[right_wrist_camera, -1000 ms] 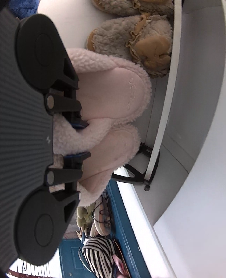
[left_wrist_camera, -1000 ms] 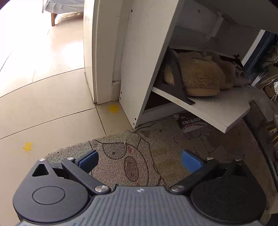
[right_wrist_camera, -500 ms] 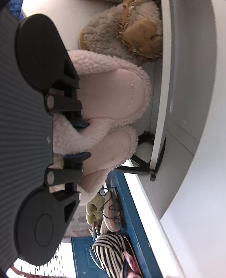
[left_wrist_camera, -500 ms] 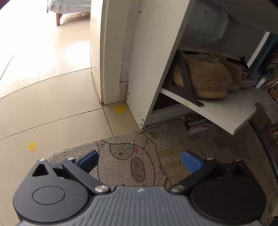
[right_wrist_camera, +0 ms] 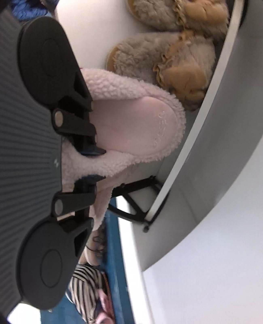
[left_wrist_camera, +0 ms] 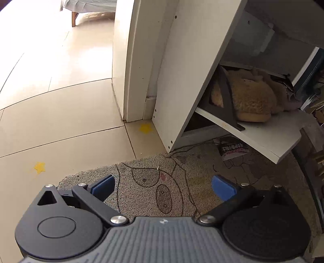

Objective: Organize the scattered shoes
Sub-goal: 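Insert the held slippers onto the shelf beside the bow slippers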

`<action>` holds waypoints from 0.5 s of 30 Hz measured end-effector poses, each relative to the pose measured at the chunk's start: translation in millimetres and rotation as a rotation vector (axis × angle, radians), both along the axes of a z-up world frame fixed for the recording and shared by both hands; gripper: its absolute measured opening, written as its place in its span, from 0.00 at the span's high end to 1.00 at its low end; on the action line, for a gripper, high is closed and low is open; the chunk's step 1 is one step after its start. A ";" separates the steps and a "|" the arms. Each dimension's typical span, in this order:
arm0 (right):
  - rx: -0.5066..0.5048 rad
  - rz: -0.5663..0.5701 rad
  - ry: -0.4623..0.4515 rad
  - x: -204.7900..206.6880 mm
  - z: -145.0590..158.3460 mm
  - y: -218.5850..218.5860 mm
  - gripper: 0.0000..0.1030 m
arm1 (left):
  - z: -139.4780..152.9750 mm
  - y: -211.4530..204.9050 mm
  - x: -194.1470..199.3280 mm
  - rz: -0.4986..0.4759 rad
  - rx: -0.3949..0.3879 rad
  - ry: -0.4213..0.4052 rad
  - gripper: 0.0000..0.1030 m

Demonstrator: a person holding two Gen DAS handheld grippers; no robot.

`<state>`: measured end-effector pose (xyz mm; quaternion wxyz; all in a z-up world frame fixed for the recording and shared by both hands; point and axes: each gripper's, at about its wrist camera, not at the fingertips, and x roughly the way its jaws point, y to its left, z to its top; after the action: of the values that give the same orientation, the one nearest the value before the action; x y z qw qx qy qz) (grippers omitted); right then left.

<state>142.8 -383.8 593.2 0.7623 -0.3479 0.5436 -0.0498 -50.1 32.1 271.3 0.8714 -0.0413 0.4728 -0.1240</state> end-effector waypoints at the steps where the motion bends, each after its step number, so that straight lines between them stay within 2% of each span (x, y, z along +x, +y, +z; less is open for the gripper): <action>1: 0.003 -0.003 -0.009 -1.1 1.8 0.2 0.83 | 1.7 1.1 0.3 0.004 -0.006 -0.005 0.01; 6: 0.068 -0.092 -0.042 1.6 18.7 -12.7 0.82 | 6.8 -2.6 -1.1 -0.009 -0.004 -0.024 0.01; 13: 0.009 -0.181 0.000 19.0 7.7 -21.2 0.80 | 8.5 -0.7 -2.3 -0.012 0.004 -0.026 0.01; 15: -0.075 -0.190 0.029 28.0 -2.6 -13.6 0.79 | 6.5 2.3 -0.8 0.001 0.006 -0.017 0.01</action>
<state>170.7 -397.5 590.6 0.7326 -0.3237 0.5829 -0.1371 -50.9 34.4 277.8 0.8756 -0.0381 0.4657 -0.1225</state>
